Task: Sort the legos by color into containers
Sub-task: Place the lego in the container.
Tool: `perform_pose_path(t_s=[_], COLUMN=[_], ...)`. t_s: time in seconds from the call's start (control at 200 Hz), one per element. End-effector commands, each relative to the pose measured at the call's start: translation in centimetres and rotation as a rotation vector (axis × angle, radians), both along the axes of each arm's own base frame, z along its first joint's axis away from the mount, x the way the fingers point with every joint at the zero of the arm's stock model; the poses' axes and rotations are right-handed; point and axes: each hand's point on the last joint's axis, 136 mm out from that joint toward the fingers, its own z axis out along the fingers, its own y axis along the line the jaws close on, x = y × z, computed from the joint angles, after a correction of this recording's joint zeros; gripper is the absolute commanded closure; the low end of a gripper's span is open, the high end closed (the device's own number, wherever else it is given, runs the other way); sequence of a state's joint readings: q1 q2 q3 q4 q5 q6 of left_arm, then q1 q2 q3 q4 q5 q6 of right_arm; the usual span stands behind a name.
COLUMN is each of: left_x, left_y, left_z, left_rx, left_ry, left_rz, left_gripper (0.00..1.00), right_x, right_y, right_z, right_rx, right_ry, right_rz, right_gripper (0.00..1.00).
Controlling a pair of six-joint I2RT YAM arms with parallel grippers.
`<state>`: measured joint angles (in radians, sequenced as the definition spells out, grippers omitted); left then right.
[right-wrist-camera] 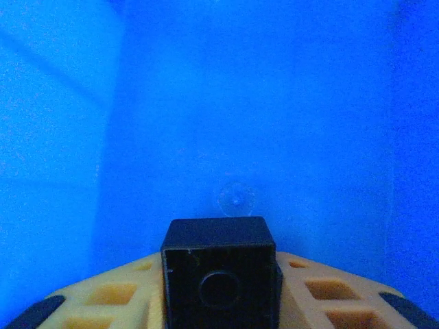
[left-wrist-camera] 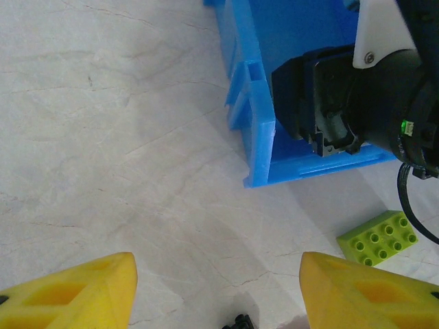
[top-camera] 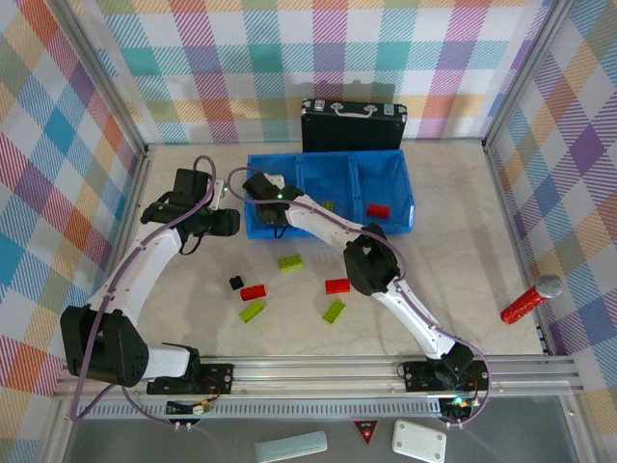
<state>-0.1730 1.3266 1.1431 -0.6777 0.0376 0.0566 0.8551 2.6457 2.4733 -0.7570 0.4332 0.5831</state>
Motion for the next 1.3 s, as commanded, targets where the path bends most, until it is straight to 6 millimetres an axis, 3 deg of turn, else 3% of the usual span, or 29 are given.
perform_pose_path(t_s=[0.0,0.345,0.665,0.965,1.295], left_x=[0.0,0.0,-0.1,0.0,0.3], left_y=[0.4,0.3,0.9,0.5,1.0], left_z=[0.7,0.8,0.3,0.4,-0.1], left_rx=[-0.031,-0.041,-0.019,-0.049,-0.038], left_ry=[-0.021,-0.021,-0.006,-0.015,0.009], left_rz=[0.019,0.018,0.040,0.044,0.071], left_gripper=[0.36,0.36,0.34,0.35,0.35], right_x=[0.3,-0.3,-3.4,-7.6,-13.6], right_y=[0.4,0.5,0.3,-2.0,-3.7], right_z=[1.1,6.1,10.0,11.1,9.3], right_rx=[0.013,0.039,0.057,0.053,0.012], right_ry=[-0.027,-0.070,-0.032,0.051,0.126], right_rz=[-0.014,0.025,0.121,0.189,0.216], right_gripper=[0.57,0.52,0.52,0.53,0.51])
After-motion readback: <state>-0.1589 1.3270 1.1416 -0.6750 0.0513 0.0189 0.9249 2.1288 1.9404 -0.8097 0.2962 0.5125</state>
